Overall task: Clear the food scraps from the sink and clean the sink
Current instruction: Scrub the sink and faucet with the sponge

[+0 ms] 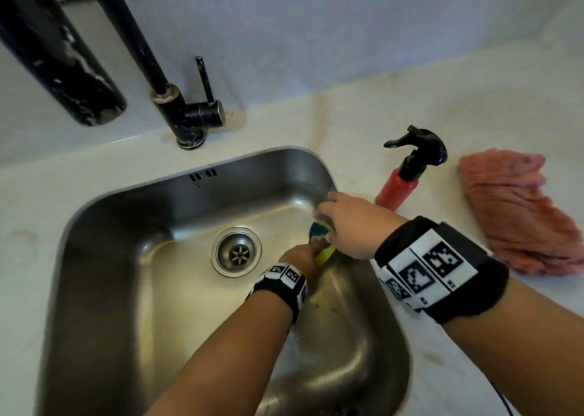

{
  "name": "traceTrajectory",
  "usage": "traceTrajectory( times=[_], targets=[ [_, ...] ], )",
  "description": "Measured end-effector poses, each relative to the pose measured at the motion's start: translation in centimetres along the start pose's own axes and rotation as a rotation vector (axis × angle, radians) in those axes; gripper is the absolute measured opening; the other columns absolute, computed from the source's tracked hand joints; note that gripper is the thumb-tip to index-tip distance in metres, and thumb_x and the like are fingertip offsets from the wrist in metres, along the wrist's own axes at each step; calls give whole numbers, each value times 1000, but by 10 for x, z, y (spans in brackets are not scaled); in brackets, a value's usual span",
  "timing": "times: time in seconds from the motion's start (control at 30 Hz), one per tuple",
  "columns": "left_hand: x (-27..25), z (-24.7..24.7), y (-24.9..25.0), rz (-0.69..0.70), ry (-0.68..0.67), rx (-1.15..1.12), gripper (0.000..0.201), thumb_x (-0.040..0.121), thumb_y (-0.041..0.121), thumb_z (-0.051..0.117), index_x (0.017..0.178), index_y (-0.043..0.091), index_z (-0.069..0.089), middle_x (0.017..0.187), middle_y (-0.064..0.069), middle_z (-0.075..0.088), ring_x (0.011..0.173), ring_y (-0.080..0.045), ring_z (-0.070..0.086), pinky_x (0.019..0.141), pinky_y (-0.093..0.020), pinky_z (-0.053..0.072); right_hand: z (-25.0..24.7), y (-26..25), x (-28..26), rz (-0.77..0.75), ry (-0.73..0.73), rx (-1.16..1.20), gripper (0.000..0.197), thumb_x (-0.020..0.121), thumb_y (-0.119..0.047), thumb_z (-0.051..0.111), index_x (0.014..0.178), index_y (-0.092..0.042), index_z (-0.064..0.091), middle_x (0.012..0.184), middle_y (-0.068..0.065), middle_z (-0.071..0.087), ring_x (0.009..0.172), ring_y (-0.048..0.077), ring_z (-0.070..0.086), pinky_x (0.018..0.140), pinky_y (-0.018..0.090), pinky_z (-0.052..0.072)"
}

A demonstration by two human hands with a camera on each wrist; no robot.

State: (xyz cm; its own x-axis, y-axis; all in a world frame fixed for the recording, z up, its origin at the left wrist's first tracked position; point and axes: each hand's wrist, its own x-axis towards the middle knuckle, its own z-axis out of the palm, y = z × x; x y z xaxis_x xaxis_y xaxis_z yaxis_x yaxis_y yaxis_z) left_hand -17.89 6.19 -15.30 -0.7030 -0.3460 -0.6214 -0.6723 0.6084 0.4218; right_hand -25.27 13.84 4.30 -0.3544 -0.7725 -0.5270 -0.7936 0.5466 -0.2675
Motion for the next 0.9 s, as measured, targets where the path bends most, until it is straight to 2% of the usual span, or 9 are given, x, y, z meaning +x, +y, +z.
traceTrajectory(
  times=[0.07, 0.2, 0.33, 0.4, 0.47, 0.57, 0.67, 0.77, 0.9],
  targets=[
    [-12, 11, 1, -1, -49, -5, 38, 93, 45, 41, 130, 38, 45, 128, -10, 58, 110, -30, 59, 83, -31, 41, 1, 0, 1, 10, 7, 5, 45, 90, -8, 52, 132, -24, 46, 139, 4, 38, 121, 26, 51, 102, 37, 42],
    [-42, 33, 2, 59, -126, 56, 44, 93, 49, 38, 136, 50, 30, 135, -10, 53, 118, -33, 54, 97, -38, 41, 3, 1, -5, 21, 27, 30, 50, 90, -4, 50, 136, -25, 43, 148, 4, 30, 127, 26, 47, 105, 36, 41],
    [-85, 51, 14, 112, -289, 133, 42, 95, 49, 44, 134, 33, 48, 126, -9, 59, 113, -30, 57, 93, -34, 45, 5, -1, -14, 14, 44, 34, 51, 91, -3, 48, 137, -23, 41, 152, 4, 21, 123, 28, 50, 98, 34, 43],
    [-106, 63, 19, 189, -416, 227, 42, 96, 44, 46, 136, 31, 46, 130, -9, 55, 116, -31, 54, 93, -34, 42, 9, -1, -19, 18, 47, 38, 52, 90, -2, 48, 138, -22, 40, 153, 3, 18, 122, 28, 51, 98, 34, 44],
    [-125, 67, 23, 247, -507, 296, 45, 97, 43, 42, 141, 33, 40, 138, -9, 48, 122, -31, 50, 98, -32, 39, 11, 0, -23, 9, 56, 43, 52, 89, 0, 47, 137, -20, 42, 151, 5, 21, 122, 28, 50, 99, 34, 43],
    [-138, 56, 21, 294, -580, 401, 46, 97, 49, 41, 135, 23, 49, 136, -4, 52, 124, -25, 50, 93, -24, 34, 14, 4, -33, -29, 75, 28, 49, 89, 4, 42, 133, -16, 47, 139, 9, 36, 118, 24, 49, 96, 29, 39],
    [-134, 28, 17, 314, -522, 414, 55, 89, 60, 43, 133, 29, 52, 133, 0, 56, 120, -25, 52, 97, -30, 39, 13, 8, -43, -45, 88, 18, 51, 89, 7, 40, 133, -15, 47, 139, 6, 39, 124, 22, 45, 101, 28, 37],
    [-115, -8, 4, 236, -265, 402, 47, 89, 18, 53, 133, 31, 52, 132, -1, 57, 123, -24, 51, 102, -34, 40, 14, 12, -49, -77, 107, 38, 49, 88, 7, 41, 131, -15, 50, 138, 4, 42, 124, 22, 44, 101, 29, 36],
    [-83, -54, -5, 111, 85, 308, 52, 89, 18, 49, 137, 37, 44, 135, -1, 56, 122, -24, 53, 100, -33, 43, 16, 15, -55, -46, 116, 71, 50, 86, 6, 47, 131, -14, 49, 147, 6, 30, 124, 29, 48, 103, 34, 38]
  ],
)
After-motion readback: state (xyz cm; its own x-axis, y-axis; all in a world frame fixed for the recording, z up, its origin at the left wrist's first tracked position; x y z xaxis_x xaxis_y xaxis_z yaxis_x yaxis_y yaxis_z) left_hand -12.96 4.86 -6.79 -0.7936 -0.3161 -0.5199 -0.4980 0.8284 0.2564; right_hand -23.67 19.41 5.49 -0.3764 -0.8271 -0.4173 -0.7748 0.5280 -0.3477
